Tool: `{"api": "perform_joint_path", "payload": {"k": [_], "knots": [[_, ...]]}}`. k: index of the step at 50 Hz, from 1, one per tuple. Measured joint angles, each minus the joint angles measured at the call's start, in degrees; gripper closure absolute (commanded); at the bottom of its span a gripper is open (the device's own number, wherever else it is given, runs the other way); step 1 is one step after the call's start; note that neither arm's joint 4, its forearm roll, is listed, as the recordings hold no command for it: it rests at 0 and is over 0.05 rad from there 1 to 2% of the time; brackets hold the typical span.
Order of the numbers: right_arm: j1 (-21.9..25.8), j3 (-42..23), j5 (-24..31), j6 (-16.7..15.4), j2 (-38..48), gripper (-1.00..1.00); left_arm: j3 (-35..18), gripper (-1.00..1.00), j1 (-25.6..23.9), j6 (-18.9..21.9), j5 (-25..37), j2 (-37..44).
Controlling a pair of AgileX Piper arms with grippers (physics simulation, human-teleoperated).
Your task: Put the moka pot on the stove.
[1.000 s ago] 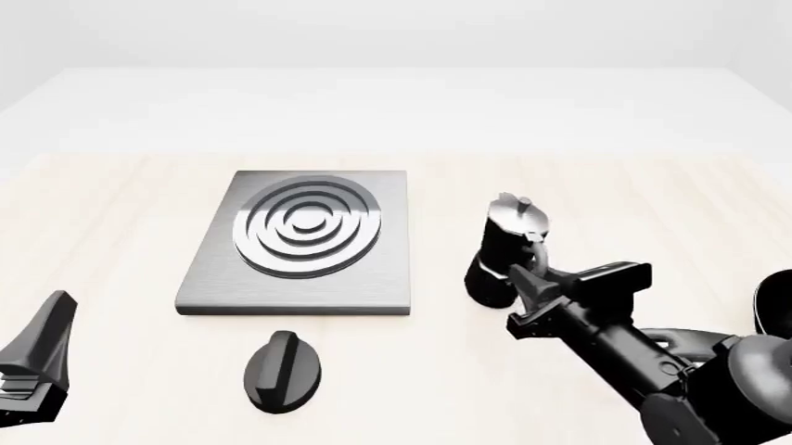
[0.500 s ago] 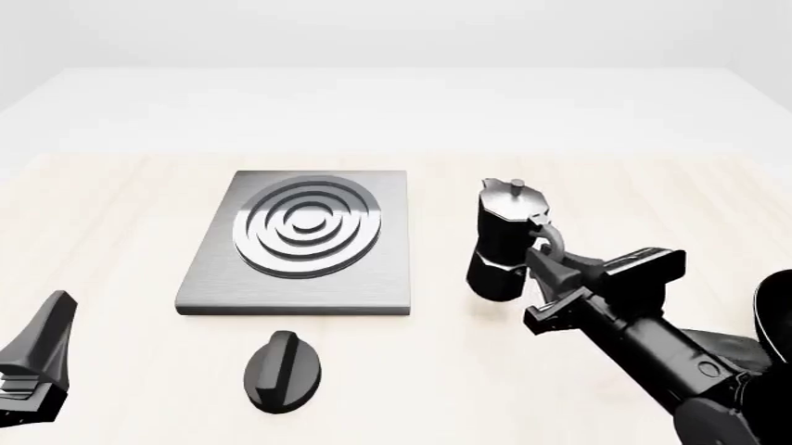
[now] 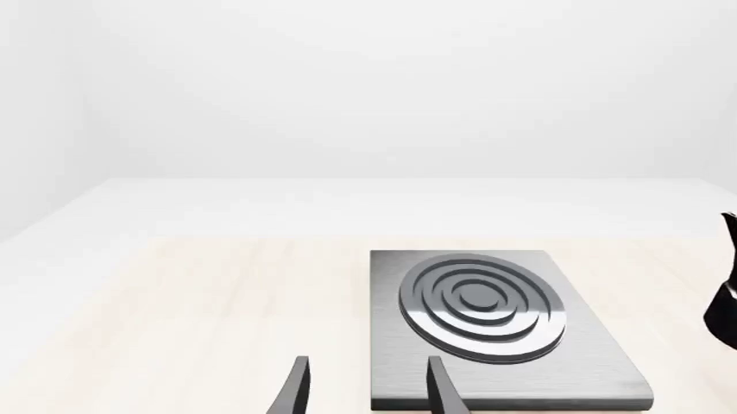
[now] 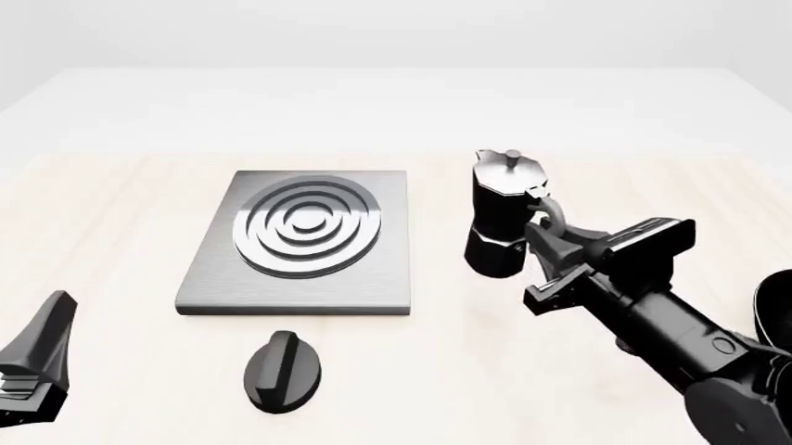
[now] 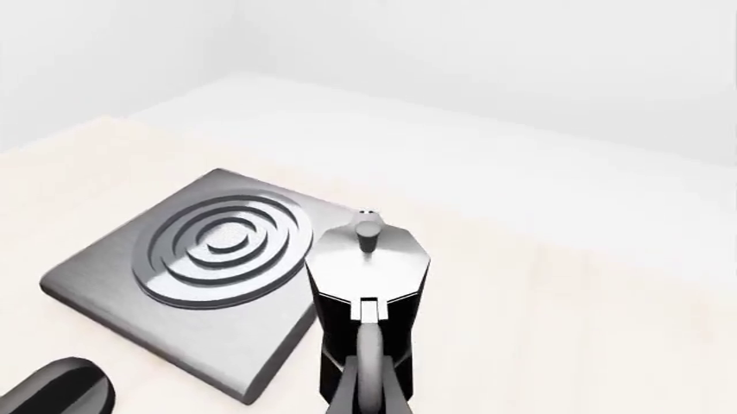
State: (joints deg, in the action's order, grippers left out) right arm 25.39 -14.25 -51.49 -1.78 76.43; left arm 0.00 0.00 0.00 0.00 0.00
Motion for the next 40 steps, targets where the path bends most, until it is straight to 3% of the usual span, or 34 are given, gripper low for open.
{"api": "perform_joint_path", "payload": {"k": [40], "knots": [[2.4,-8.4,9.3,-2.3,-3.6,1.0,0.0,-1.0,0.0,0.0,0.0,0.0]]}}
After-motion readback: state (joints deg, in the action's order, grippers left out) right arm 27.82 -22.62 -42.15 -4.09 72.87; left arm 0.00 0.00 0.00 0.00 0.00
